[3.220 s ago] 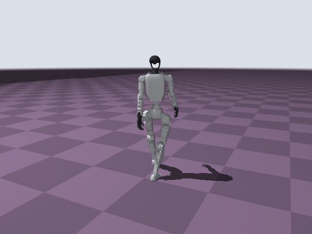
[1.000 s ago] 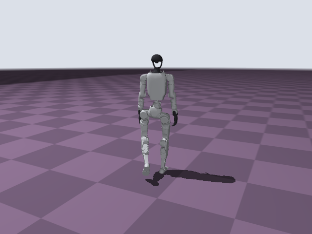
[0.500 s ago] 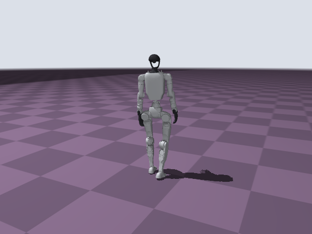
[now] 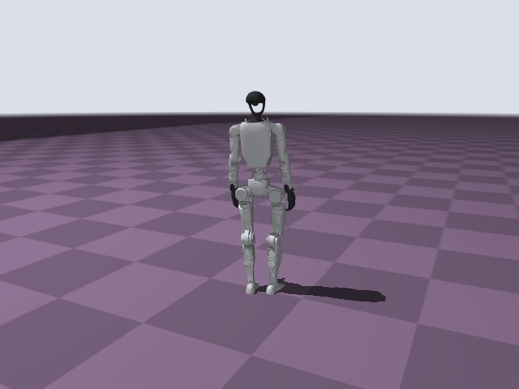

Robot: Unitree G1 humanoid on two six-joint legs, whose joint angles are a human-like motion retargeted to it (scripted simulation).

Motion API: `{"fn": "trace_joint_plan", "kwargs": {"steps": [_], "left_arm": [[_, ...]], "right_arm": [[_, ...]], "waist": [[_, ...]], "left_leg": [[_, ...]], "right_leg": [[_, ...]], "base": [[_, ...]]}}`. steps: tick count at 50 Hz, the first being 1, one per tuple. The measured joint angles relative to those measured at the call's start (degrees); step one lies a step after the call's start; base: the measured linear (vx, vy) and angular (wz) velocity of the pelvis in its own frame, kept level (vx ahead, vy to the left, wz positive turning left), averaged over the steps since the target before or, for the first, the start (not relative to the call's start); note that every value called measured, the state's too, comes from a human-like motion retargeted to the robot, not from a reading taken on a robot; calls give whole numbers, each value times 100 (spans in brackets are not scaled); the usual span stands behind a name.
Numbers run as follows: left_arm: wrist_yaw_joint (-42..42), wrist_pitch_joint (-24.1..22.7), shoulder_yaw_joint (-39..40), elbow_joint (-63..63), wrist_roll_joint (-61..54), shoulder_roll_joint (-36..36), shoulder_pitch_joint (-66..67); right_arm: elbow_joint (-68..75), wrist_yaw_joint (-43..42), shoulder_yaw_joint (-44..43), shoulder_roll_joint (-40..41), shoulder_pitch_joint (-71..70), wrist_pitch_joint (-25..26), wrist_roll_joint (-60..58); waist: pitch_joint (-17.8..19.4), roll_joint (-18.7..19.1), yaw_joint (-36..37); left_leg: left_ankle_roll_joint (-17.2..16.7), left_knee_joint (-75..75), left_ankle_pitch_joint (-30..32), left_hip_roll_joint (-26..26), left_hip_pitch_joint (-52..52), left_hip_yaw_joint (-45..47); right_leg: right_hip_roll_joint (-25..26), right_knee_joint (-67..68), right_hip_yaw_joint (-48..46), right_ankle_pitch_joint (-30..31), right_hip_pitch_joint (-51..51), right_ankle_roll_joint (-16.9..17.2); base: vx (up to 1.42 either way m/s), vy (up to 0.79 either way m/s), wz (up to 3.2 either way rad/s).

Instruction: Walk run

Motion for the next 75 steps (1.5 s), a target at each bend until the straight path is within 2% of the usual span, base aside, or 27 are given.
{"fn": "trace_joint_plan", "kwargs": {"steps": [5, 11, 17, 22, 25, 28, 33, 35, 38, 40, 42, 44, 47, 50, 52, 55, 57, 60, 62, 65, 67, 69, 70, 71, 72, 73, 75], "left_arm": [[262, 250, 183, 447, 399, -144, 355], [237, 370, 86, 727, 544, -247, 563], [57, 366, 170, 741, 450, -221, 711], [-59, 447, 71, 562, 574, -64, 626], [-42, 533, -194, 301, 830, 53, 419], [113, 464, -550, 176, 904, 140, 159], [66, 435, -637, 235, 1045, 130, 31], [27, 429, -561, 280, 993, 105, 78], [-38, 461, -504, 439, 837, 104, 128], [-118, 499, -368, 575, 812, 115, 170], [-305, 518, -172, 616, 846, 162, 151], [-515, 487, -148, 547, 885, 237, 148], [-556, 440, -271, 397, 990, 431, 202], [-389, 518, -262, 265, 1072, 567, 293], [-511, 665, -184, 231, 995, 603, 282], [-668, 787, -87, 328, 872, 706, 285], [-375, 752, -38, 421, 822, 660, 313], [-235, 736, -151, 541, 629, 567, 172], [-312, 724, -315, 565, 591, 608, 152], [-306, 654, -484, 523, 806, 605, 170], [-215, 587, -512, 472, 822, 458, 168], [-279, 549, -561, 416, 572, 299, 106], [-369, 544, -574, 395, 409, 239, 72], [-514, 514, -488, 339, 325, 225, 65], [-666, 483, -402, 273, 264, 221, 52], [-830, 453, -316, 184, 252, 237, 27], [-1093, 440, -250, 7, 402, 344, -39]], "right_arm": [[75, -44, 22, -36, 104, 56, -288], [75, 112, -45, -9, 128, 36, -197], [81, -39, 15, -7, 189, 17, -568], [-28, 97, 21, 51, 146, 91, -533], [-244, 179, -4, 65, 111, 80, -479], [-310, 349, 163, -61, 32, 143, -391], [-374, 312, -43, -68, 22, 295, -785], [-414, 352, -19, -54, 0, 286, -703], [-460, 616, 7, -52, -162, 445, -577], [-492, 570, 37, 16, -269, 525, -694], [-547, 332, 243, 121, -412, 459, -684], [-607, 216, 495, 153, -517, 351, -526], [-671, 259, 595, 174, -520, 329, -561], [-615, 250, 479, 231, -388, 379, -796], [-539, 229, 419, 241, -301, 398, -812], [-291, 422, 374, 210, -155, 490, -774], [-199, 563, 187, 239, -55, 763, -880], [-291, 643, -26, 256, -5, 986, -1011], [-336, 687, 113, 159, 38, 862, -870], [-343, 455, 20, 96, 97, 822, -804], [-423, 298, -94, 77, 38, 918, -873], [-547, 340, -78, 13, -148, 987, -904], [-616, 401, -44, -9, -247, 993, -932], [-697, 384, 12, 45, -329, 956, -983], [-768, 344, 87, 112, -411, 905, -1005], [-823, 257, 201, 206, -491, 826, -972], [-852, 183, 429, 300, -599, 656, -749]], "waist": [[-192, -1, -110], [-69, -9, -73], [-137, -52, -34], [-290, -164, -138], [-334, -274, -266], [-74, -423, -165], [-4, -550, 232], [16, -537, 370], [-36, -528, 304], [-186, -462, 184], [-209, -445, 57], [-121, -363, -55], [-129, -277, -16], [-267, -355, 93], [-249, -445, 59], [-304, -580, -11], [-448, -712, -37], [-248, -793, -253], [-171, -835, -307], [-115, -910, 127], [-132, -852, 243], [-42, -723, 123], [-9, -605, 29], [5, -515, -115], [25, -434, -261], [58, -375, -415], [130, -274, -697]], "left_leg": [[-106, -141, 36, 57, 104, -28], [-161, -128, 77, 105, 123, -9], [-246, 19, -115, 184, 35, -61], [-381, 751, -392, 199, -594, -183], [-548, 1666, -212, 56, -1418, -263], [-746, 2159, -104, -151, -1659, -768], [-873, 1679, -401, -589, -1418, -2662], [-651, 1395, -147, -643, -1295, -2970], [-93, 1210, -463, -303, -1138, -1758], [-11, 1120, -489, -113, -1145, -1380], [-111, 1074, -503, 108, -1171, -853], [-114, 932, -499, 291, -1036, -425], [-98, 706, -545, 436, -815, 54], [-118, 532, -633, 404, -586, 559], [-153, 501, -718, 262, -384, 664], [-302, 752, -718, 171, -222, 852], [-461, 1221, -455, 187, -459, 942], [-524, 1794, -339, 33, -695, 57], [-483, 1644, -431, -249, -694, -962], [-327, 1376, -426, -545, -775, -1889], [-135, 1065, -228, -445, -801, -1690], [105, 974, -490, -215, -700, -681], [126, 836, -546, 101, -624, 57], [85, 826, -551, 152, -673, -38], [39, 822, -557, 214, -728, -84], [-17, 830, -563, 298, -794, -34], [-28, 760, -592, 517, -798, 520]], "right_leg": [[76, -226, -15, -27, 158, -57], [80, -151, -131, -65, 187, -87], [62, -89, -163, -148, 141, -129], [-78, 73, -130, -264, -235, -93], [-276, 195, -269, -279, -632, -58], [-408, 253, -191, -232, -703, -69], [-379, 321, 502, -112, -778, -41], [-253, 370, 992, -59, -823, -59], [-157, 496, 1520, 10, -954, -3], [-24, 532, 1810, 125, -1087, 102], [107, 642, 1982, 99, -1227, 309], [31, 910, 1042, -205, -1319, 298], [-179, 1315, -705, -760, -1270, 17], [-272, 1360, -1520, -855, -1074, -25], [-259, 998, -1478, -732, -919, -81], [-173, 668, -1062, -552, -833, -367], [-283, 645, -784, -395, -958, -263], [-257, 443, -442, -165, -838, -182], [-165, 401, -67, -60, -861, -207], [-16, 541, 825, 129, -1048, -162], [157, 562, 1204, 269, -1194, -84], [321, 632, 1432, 339, -1307, 95], [470, 691, 1538, 333, -1371, 199], [604, 760, 1664, 290, -1463, 245], [663, 837, 1579, 182, -1556, 268], [571, 929, 1070, -57, -1653, 246], [347, 1127, 17, -414, -1764, 1]], "base": [[19, -6, 21], [0, -5, 21], [4, -8, 4], [-1, -15, 15], [-17, -11, 48], [-30, -2, -9], [-1, 1, -121], [7, 7, -221], [1, 3, -207], [-8, -4, -237], [-22, -9, -254], [-26, -8, -217], [-9, -14, -198], [2, -14, -162], [2, -10, -116], [14, -10, -93], [8, -13, -89], [-13, -9, -104], [-9, -11, -171], [4, -8, -275], [-16, -5, -266], [-32, -4, -236], [-37, -7, -251], [-42, -9, -258], [-51, -9, -257], [-56, -9, -228], [-52, -13, -182]]}}
